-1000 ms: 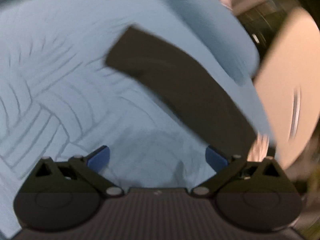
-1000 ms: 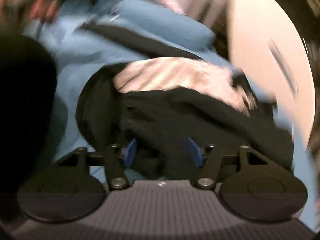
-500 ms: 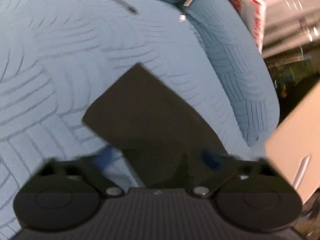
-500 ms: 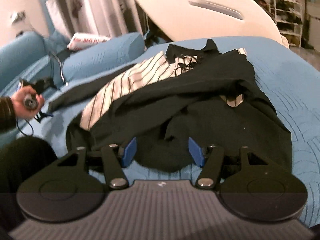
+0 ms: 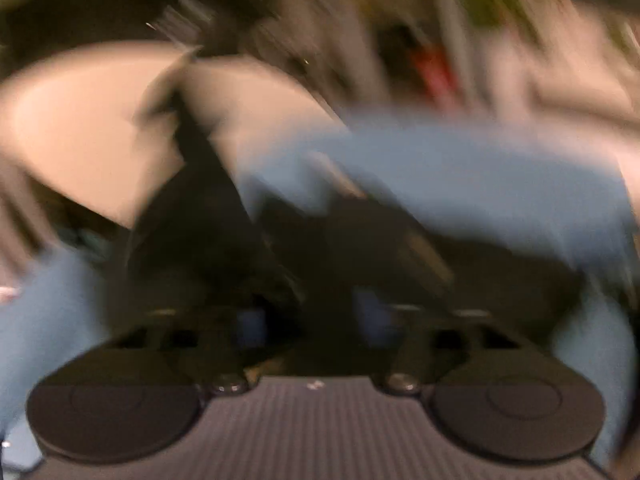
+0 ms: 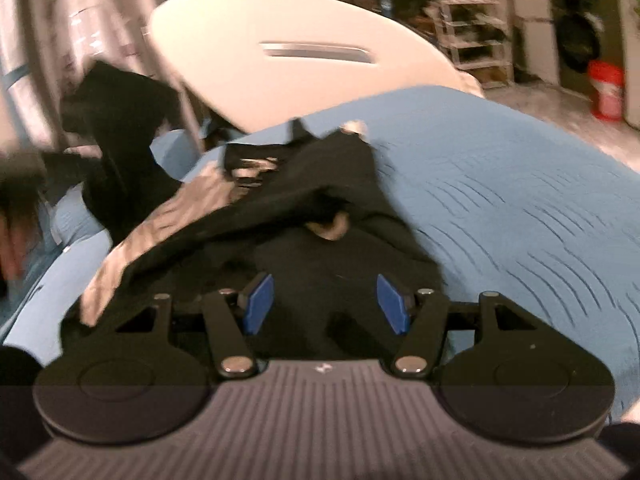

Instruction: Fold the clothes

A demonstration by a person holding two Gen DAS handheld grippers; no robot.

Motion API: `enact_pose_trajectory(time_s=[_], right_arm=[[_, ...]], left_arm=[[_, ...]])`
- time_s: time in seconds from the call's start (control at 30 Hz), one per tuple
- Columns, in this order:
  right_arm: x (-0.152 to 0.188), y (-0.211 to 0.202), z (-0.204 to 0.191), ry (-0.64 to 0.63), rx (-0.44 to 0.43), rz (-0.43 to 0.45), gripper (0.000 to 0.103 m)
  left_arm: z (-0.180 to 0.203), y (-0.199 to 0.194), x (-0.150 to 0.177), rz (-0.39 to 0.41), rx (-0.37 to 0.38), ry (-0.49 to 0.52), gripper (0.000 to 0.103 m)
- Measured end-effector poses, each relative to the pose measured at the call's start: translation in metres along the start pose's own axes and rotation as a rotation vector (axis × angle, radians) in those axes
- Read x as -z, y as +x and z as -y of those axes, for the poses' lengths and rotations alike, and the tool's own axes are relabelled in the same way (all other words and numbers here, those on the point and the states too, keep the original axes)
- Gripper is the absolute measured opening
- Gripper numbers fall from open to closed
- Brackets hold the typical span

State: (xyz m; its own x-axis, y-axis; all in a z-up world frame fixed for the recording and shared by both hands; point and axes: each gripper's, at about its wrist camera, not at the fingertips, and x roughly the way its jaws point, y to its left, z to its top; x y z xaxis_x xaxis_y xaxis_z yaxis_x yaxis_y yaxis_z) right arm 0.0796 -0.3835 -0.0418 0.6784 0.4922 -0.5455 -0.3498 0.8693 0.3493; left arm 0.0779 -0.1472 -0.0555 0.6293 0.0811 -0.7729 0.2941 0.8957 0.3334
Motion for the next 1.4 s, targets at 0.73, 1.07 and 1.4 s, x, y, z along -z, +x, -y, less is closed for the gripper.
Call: enact_pose_trajectory(time_s=[0.73,1.07,1.4], right_arm=[[-0.021,0.073,-0.016,-0.05,-0.136,-0.1,0.062],[-0.033,0.051,-0.01,-0.077,-0.008,0.011,0.009],[-0.029,0.029,0.085,0.308,0.148,-0.026,0.083]], left_arm=[[-0.161,-0.056,0.079,-0.311,-0.203,-0.839,0.103],[-0.204,-0.071,0.119,-0.205,-0.097,-1.374,0.096],[-0.202,-0.046,0.117,-0.321,0.006,-1.459,0.103]])
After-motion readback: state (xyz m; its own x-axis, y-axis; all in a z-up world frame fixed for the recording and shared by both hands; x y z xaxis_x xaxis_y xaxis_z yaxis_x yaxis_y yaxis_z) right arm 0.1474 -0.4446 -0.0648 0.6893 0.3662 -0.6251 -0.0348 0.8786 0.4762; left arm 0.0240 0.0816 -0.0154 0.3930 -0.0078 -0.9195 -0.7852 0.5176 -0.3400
